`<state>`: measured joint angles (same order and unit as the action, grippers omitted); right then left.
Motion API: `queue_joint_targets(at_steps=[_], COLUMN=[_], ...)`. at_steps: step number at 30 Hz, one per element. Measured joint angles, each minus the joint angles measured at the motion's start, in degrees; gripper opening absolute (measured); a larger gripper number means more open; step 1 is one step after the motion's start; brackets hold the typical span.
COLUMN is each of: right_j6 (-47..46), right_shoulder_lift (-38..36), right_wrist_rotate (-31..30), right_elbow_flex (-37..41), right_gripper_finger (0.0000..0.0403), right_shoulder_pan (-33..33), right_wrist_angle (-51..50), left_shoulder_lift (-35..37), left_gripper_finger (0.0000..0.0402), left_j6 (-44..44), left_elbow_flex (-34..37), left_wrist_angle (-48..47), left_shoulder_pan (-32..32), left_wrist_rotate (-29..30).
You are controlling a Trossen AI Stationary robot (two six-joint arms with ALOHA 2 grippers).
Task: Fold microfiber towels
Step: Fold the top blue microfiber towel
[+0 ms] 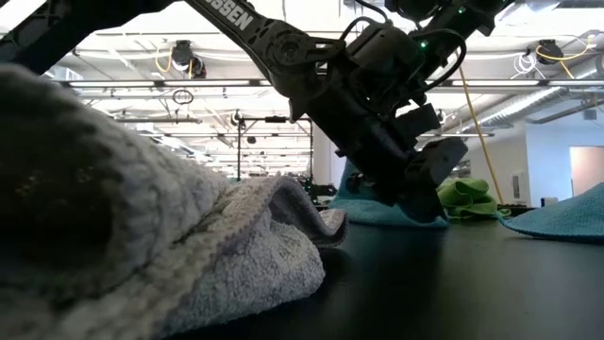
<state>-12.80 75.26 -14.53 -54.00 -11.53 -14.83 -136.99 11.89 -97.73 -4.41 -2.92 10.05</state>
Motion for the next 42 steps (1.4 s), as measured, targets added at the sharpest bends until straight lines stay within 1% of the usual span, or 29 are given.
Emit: queue_joint_targets(at_steps=[2,3,6,9,13,18,23,26,28,31,37,39,42], right_j6=[0.0,0.0,0.0,0.0,0.4,1.7,3.7,5.1,5.9,6.3,7.7,8.2,9.5], right_shoulder_lift=[0.0,0.0,0.0,0.0,0.0,0.0,0.0,0.0,0.0,0.0,0.0,0.0,-0.4], right_wrist_rotate=[0.1,0.3,1.3,1.3,1.3,1.3,1.4,1.4,1.4,1.4,1.3,1.4,1.4], right_elbow_flex=[0.0,0.0,0.0,0.0,0.0,0.0,0.0,0.0,0.0,0.0,0.0,0.0,0.0], right_gripper_finger=[0.0,0.0,0.0,0.0,0.0,0.0,0.0,0.0,0.0,0.0,0.0,0.0,0.0], right_shoulder_pan=[0.0,0.0,0.0,0.0,0.0,0.0,-1.0,-1.9,-2.6,-3.5,-5.0,-5.4,-5.9], right_wrist_angle=[0.0,0.0,0.0,0.0,0.0,-0.4,-0.5,-0.7,-1.3,-2.8,-8.3,-10.1,-12.9], left_shoulder_lift=[0.0,0.0,-0.1,-0.2,0.1,0.1,0.2,0.2,0.2,0.2,0.4,1.2,3.9], left_gripper_finger=[0.0015,0.0011,0.0011,0.0005,0.0004,0.0003,0.0002,0.0002,0.0002,0.0001,0.0001,0.0001,0.0001], left_j6=[1.3,2.3,4.8,5.3,5.4,5.5,4.9,5.2,7.0,9.9,15.1,16.3,17.6], left_elbow_flex=[0.0,0.0,-0.9,-2.7,-6.0,-12.8,-19.1,-21.3,-22.6,-25.0,-30.9,-32.3,-32.7], left_wrist_angle=[0.6,0.8,1.1,0.2,-1.4,-10.6,-24.8,-31.8,-36.3,-40.6,-50.4,-54.2,-56.7], left_shoulder_pan=[0.0,0.0,0.0,-0.1,-0.5,-1.4,-3.0,-4.2,-4.9,-5.7,-6.3,-6.5,-6.6], left_wrist_rotate=[-1.3,-1.7,-3.3,-5.4,-5.8,-5.8,-5.8,-5.6,-5.3,-3.4,3.5,5.9,9.6])
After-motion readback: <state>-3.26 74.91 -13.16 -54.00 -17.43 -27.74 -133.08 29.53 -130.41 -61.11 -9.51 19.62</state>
